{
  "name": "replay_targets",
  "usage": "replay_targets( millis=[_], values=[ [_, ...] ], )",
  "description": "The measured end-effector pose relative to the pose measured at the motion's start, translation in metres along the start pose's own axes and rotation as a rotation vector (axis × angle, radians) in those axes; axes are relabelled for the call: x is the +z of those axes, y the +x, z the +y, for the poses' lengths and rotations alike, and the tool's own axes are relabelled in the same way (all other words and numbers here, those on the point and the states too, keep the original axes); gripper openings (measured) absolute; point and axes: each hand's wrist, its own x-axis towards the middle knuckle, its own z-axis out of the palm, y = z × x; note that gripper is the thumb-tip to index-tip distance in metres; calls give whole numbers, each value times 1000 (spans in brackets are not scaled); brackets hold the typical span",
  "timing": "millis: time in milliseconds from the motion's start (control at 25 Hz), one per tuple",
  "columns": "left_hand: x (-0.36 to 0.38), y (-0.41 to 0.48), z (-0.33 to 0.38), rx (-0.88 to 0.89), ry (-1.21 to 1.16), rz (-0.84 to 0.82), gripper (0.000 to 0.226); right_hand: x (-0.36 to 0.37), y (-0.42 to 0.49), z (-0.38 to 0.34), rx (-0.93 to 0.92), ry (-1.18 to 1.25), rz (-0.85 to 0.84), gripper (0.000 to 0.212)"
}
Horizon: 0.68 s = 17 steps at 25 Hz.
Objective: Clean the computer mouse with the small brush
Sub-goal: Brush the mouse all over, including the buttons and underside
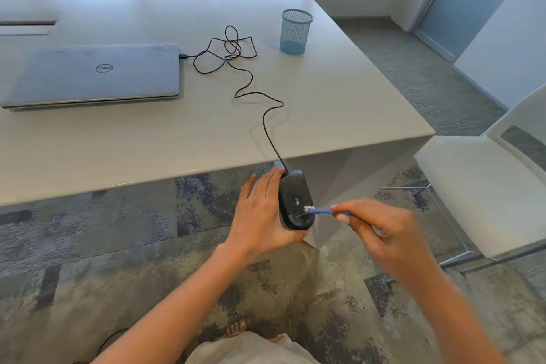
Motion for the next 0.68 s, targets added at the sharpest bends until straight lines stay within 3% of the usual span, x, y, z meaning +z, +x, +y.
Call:
replay_targets(
  millis=[120,360,560,680],
  values=[
    [-2,2,-4,8,15,-1,111,-2,-9,5,70,-16,-42,12],
    [8,-3,3,11,-57,-37,117,12,-8,24,350,-94,81,10],
    [10,-4,6,26,-125,-43,121,48,-16,26,582,199,22,16],
    [11,-6,6,28,-163,-46,119,64,-19,24,762,536,44,21]
  ],
)
